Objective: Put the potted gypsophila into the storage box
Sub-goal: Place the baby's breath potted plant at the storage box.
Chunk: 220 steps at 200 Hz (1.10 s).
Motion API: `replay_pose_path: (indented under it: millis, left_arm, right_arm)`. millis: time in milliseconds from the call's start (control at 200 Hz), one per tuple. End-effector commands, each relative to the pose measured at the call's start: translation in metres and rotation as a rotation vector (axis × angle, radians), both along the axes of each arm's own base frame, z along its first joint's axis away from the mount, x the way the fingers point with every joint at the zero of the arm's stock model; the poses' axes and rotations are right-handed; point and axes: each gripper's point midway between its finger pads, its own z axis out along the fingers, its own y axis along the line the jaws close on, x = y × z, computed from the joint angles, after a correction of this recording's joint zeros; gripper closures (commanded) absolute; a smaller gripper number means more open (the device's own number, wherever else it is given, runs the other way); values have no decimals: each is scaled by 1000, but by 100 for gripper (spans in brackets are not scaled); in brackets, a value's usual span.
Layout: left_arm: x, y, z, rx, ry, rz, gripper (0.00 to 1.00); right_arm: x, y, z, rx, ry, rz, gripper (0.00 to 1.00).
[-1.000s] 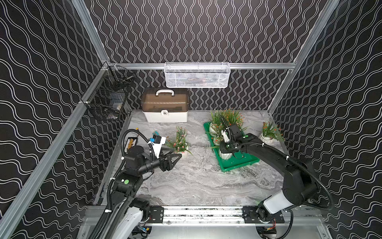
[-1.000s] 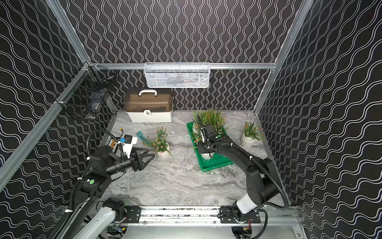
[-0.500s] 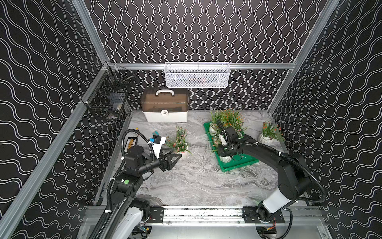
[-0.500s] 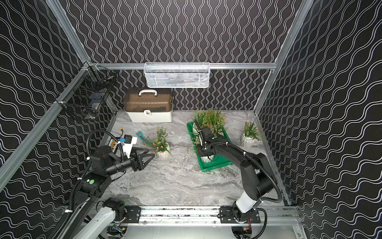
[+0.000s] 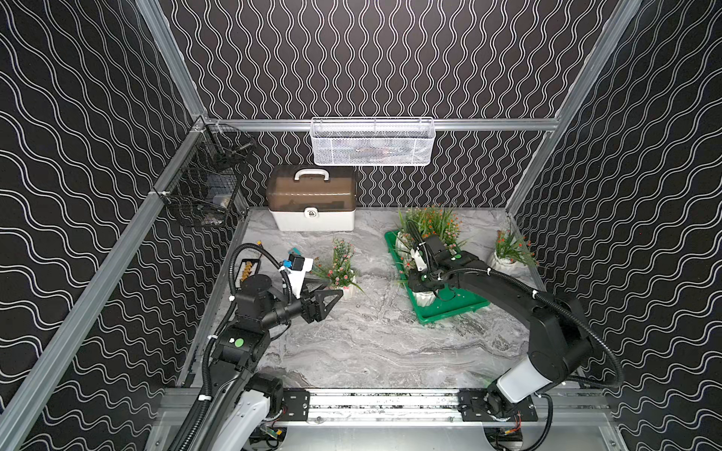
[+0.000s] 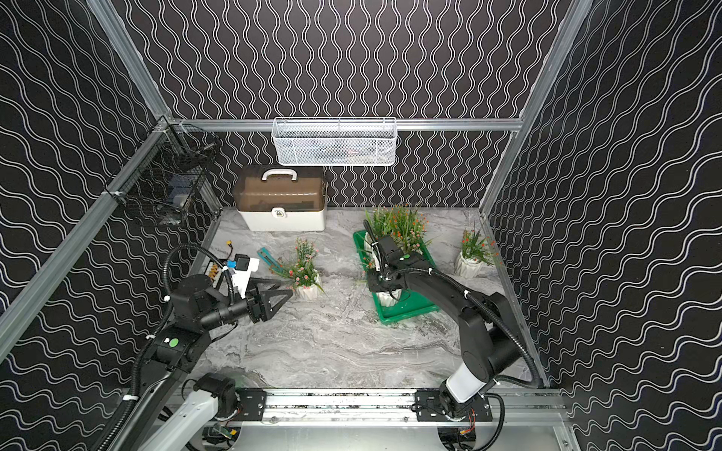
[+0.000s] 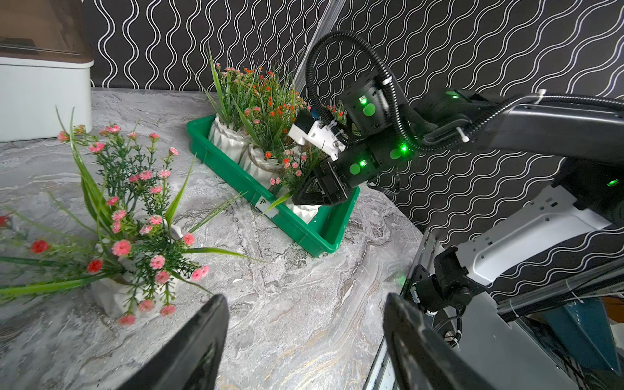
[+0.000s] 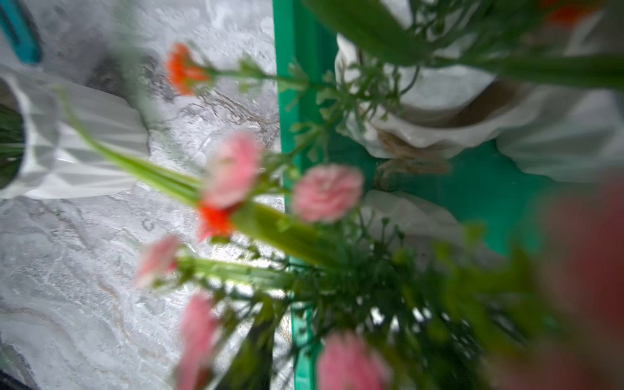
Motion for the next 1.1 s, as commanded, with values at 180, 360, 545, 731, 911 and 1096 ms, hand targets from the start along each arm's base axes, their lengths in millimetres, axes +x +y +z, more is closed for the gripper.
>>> replay_pose_path:
  millis: [180, 360, 545, 731, 911, 1096]
  left_arm:
    - [3, 2, 5, 14, -27, 15, 24]
    - [6, 5, 2, 25, -4, 38, 24]
    - [8, 7, 1, 22, 11, 47, 24]
    - [13, 16, -6, 57, 36, 106, 24]
    - [14, 20, -10, 74, 62, 130, 24]
    - [17, 28, -15, 105, 86, 172, 24]
  right_arm:
    - [-12, -23, 51, 8, -124, -60, 65]
    - [-31, -21, 62, 100, -133, -38, 64]
    - [-37, -17, 65, 186, -136, -66, 62]
    - [-37, 16, 64, 348, -53, -36, 61]
    - [-30, 63, 52, 396, 57, 9, 62]
    - [-10, 108, 41, 388, 98, 9, 63]
